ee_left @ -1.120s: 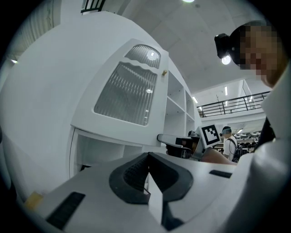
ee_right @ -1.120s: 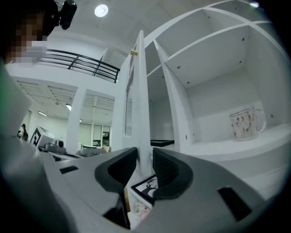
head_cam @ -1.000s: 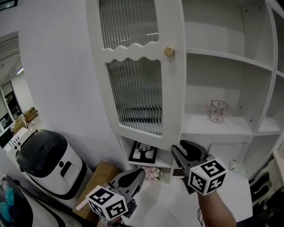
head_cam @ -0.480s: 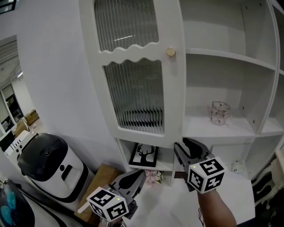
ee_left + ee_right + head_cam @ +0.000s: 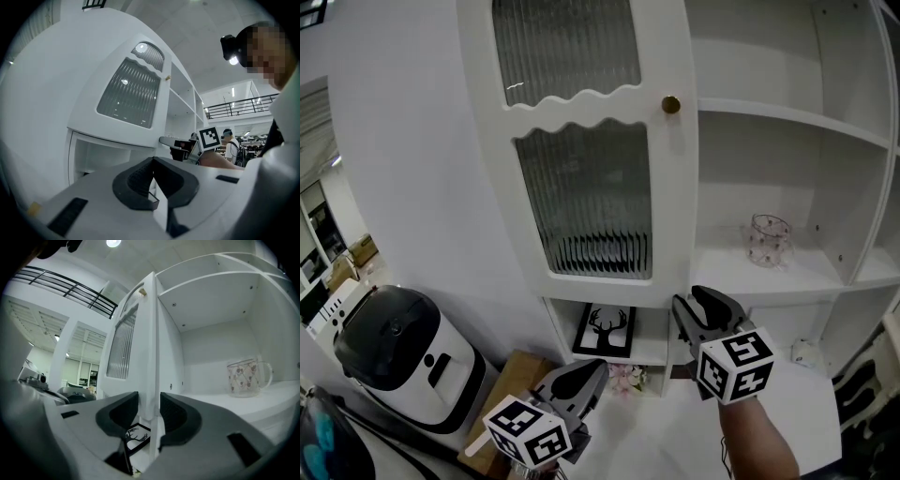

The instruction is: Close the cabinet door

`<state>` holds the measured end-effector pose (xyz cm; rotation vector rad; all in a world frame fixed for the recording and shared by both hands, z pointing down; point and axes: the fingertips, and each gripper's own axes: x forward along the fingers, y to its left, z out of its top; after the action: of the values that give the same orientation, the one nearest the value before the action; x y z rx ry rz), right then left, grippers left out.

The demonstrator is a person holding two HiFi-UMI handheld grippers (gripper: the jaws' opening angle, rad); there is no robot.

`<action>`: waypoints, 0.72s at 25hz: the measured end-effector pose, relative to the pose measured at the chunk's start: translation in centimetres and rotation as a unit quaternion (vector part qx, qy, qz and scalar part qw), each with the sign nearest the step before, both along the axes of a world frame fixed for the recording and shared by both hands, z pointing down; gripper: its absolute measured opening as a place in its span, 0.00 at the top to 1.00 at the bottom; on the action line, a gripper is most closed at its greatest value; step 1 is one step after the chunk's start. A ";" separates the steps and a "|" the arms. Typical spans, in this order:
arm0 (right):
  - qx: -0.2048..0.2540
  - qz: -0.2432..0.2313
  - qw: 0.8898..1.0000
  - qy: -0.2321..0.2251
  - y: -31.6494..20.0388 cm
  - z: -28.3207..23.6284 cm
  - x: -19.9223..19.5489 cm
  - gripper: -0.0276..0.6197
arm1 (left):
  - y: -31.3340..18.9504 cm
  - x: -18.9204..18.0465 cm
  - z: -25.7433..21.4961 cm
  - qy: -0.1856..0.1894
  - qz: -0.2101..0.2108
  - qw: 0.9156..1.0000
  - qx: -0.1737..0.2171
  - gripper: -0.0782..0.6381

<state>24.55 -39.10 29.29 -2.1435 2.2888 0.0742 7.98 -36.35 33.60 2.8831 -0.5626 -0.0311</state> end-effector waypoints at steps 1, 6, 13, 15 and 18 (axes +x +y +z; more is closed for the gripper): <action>0.000 0.003 1.000 0.001 -0.1 0.0 0.0 0.74 | -0.1 0.0 0.0 0.000 0.001 1.000 0.000 0.88; 0.000 0.020 1.000 0.010 -0.6 0.0 0.4 0.75 | -0.5 -0.1 0.1 0.000 0.005 1.000 0.000 0.88; 0.001 0.049 0.998 0.049 -0.9 -0.2 0.2 0.76 | -1.1 -0.8 0.1 -0.001 0.007 1.000 0.000 0.88; -0.001 0.054 0.997 0.049 -0.9 -0.1 0.2 0.77 | -1.0 -1.1 0.0 0.000 0.009 1.000 -0.001 0.88; -0.004 0.060 0.997 0.044 -0.9 0.0 0.1 0.79 | -0.8 -1.6 -0.2 -0.001 0.011 1.000 -0.001 0.88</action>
<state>24.63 -40.01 29.24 -2.3266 2.2061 0.1634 6.35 -37.19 33.45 2.8880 -0.5312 -0.0261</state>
